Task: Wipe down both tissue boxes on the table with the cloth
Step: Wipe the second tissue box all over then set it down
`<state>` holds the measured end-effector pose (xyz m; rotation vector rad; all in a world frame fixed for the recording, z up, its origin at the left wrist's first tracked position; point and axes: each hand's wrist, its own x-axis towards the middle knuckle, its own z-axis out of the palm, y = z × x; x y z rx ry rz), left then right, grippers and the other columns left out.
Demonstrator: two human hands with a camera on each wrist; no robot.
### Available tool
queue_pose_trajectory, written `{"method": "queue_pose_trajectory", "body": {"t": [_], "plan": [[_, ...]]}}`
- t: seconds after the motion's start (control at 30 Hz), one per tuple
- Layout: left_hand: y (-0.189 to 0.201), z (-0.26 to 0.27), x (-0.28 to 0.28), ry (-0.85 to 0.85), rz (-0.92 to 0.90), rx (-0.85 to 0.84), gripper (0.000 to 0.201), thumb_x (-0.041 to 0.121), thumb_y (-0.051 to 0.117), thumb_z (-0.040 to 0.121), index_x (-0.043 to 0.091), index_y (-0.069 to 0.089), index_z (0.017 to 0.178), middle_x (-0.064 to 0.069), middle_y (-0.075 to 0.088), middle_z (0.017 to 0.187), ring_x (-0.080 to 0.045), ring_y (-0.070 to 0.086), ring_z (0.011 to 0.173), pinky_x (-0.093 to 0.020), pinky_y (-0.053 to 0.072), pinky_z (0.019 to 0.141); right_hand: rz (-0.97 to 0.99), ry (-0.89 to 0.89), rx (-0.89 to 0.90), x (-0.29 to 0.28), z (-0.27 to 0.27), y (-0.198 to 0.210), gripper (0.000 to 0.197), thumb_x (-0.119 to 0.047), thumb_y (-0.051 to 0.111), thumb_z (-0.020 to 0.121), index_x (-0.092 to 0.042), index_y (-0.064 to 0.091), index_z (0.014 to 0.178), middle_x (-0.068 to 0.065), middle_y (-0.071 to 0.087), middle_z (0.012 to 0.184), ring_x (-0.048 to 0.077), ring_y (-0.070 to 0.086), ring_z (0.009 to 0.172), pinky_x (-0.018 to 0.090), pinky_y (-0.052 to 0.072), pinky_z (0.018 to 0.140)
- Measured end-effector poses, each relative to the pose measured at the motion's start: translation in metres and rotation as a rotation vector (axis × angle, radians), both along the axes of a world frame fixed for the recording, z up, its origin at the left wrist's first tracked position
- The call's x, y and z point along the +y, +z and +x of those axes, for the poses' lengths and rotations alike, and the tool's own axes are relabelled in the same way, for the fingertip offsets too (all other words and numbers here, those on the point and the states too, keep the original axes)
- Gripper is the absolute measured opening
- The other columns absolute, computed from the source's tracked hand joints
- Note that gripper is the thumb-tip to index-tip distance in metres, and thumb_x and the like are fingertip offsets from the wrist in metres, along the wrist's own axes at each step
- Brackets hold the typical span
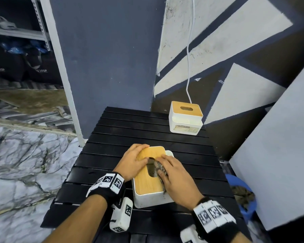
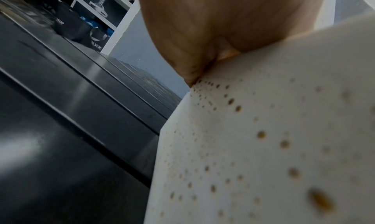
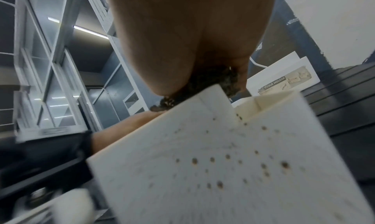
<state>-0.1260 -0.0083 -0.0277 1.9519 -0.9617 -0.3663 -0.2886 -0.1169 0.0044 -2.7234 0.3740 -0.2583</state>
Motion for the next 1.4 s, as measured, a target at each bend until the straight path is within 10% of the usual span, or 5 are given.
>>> {"method": "queue_pose_trajectory", "body": {"t": [0.23,0.6,0.8,0.93,1.4], "plan": [[-0.001,0.001,0.000,-0.018,0.017,-0.023,0.050,0.019,0.060,0.095,0.020,0.047,0.143,0.009,0.044,0.130,-0.011,0.044,0.123,-0.023,0.034,0.105,0.023,-0.049,0.095,-0.034,0.075,-0.002,0.044,-0.035,0.036,0.100,-0.027,0.031,0.143,0.001,0.029,0.152,0.021,0.024,0.141,0.038,0.027,0.114],[0.007,-0.003,0.002,0.029,0.222,-0.244,0.053,0.033,0.050,0.099,0.027,0.035,0.150,0.003,0.034,0.153,-0.018,0.020,0.147,-0.038,0.012,0.122,-0.030,0.007,-0.025,0.001,0.002,0.000,0.040,-0.033,0.040,0.099,-0.030,0.037,0.139,-0.010,0.032,0.147,0.009,0.026,0.136,0.021,0.024,0.109],[0.028,-0.028,-0.001,0.154,0.233,-0.395,0.051,0.029,0.054,0.095,0.026,0.043,0.144,0.000,0.045,0.134,-0.019,0.038,0.127,-0.032,0.030,0.110,-0.033,0.015,-0.016,0.012,-0.030,-0.001,0.041,-0.040,0.035,0.099,-0.035,0.034,0.140,-0.015,0.026,0.149,0.004,0.022,0.137,0.014,0.017,0.110],[0.046,-0.051,0.004,0.180,0.168,-0.125,0.036,0.023,0.051,0.094,0.023,0.056,0.130,0.001,0.063,0.099,-0.019,0.061,0.096,-0.036,0.050,0.092,-0.012,0.014,-0.029,0.011,-0.029,-0.003,0.041,-0.038,0.036,0.099,-0.033,0.035,0.140,-0.014,0.030,0.148,0.004,0.025,0.135,0.017,0.022,0.110],[0.057,-0.077,-0.033,0.340,-0.052,0.784,0.079,0.038,0.055,0.091,0.027,0.010,0.155,-0.015,0.048,0.139,-0.035,0.049,0.125,-0.048,0.037,0.110,0.378,-0.007,-0.239,0.014,-0.032,0.000,0.026,-0.021,0.047,0.097,-0.035,0.053,0.119,-0.020,0.054,0.117,-0.004,0.049,0.109,0.009,0.037,0.091]]}}
